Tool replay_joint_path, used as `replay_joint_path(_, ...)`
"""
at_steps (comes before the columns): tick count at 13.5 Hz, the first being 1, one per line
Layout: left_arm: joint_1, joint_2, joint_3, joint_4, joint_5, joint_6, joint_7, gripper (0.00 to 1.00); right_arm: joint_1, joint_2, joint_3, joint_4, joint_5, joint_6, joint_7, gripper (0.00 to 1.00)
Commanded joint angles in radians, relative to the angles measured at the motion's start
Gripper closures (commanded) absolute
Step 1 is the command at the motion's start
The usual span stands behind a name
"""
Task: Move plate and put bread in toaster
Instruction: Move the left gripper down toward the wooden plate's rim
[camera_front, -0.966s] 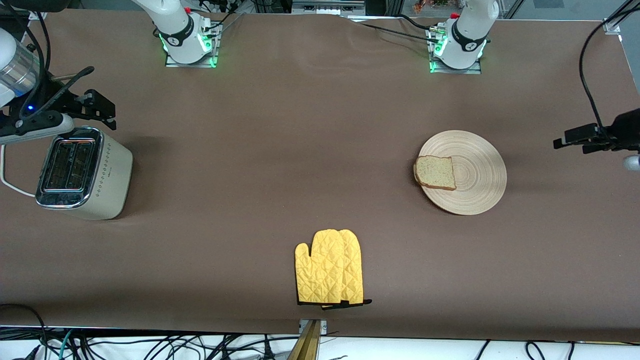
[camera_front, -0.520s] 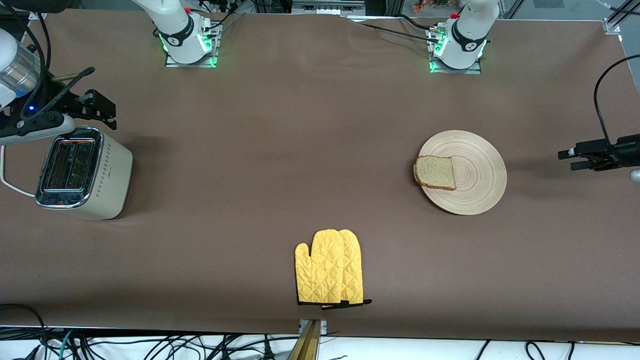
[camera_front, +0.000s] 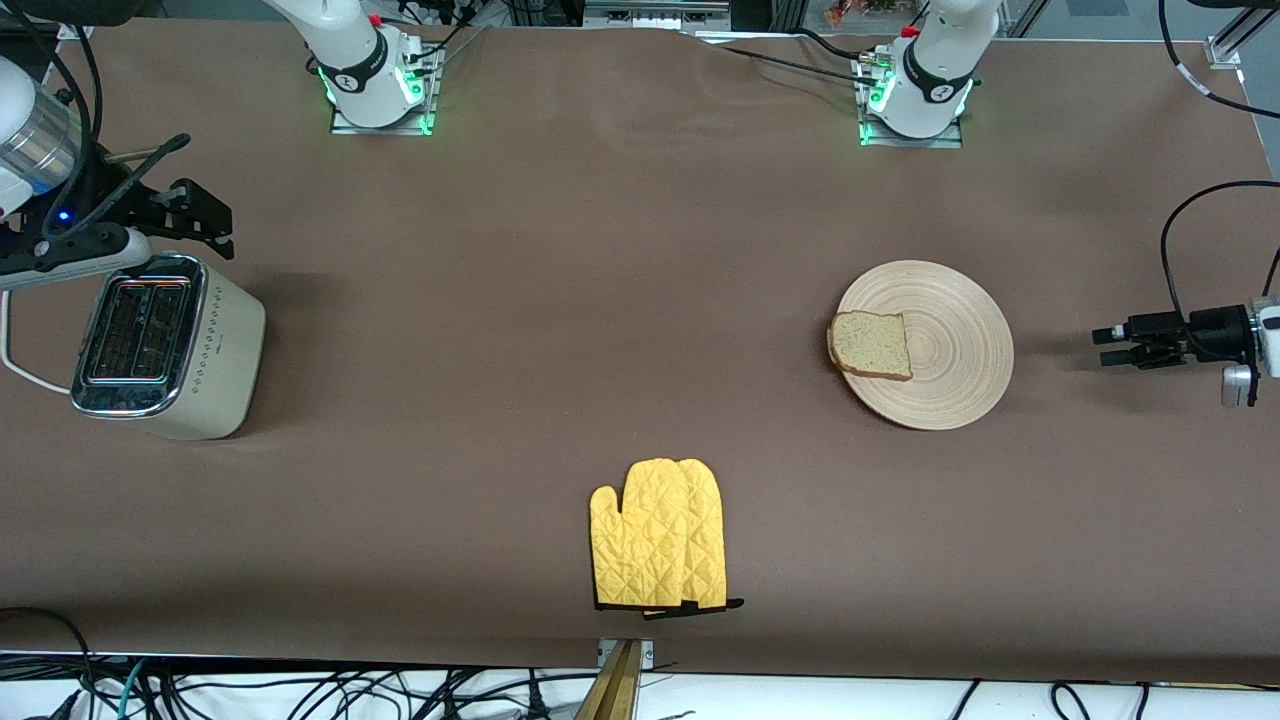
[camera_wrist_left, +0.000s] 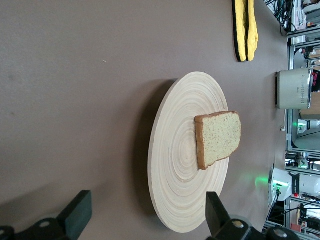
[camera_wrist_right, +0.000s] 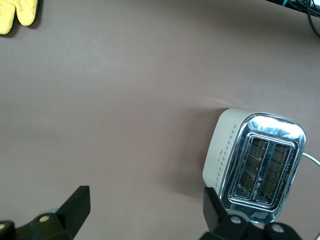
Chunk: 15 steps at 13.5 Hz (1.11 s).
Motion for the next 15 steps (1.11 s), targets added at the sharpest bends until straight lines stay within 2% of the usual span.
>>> replay_joint_path(1,0.009,0.048,-0.009,0.040,-0.047,-0.015,0.023,0.00,0.002,-0.007,0.001,0.000,-0.013,-0.012,-0.005,0.00)
replay_joint_path(11,0.029,0.136,-0.012,0.017,-0.116,0.025,0.006,0.00,0.001,-0.007,0.001,-0.001,-0.013,-0.012,-0.001,0.00)
replay_joint_path(15,-0.029,0.095,-0.018,-0.107,-0.157,0.072,0.003,0.00,0.001,-0.007,0.001,-0.001,-0.013,-0.012,-0.003,0.00)
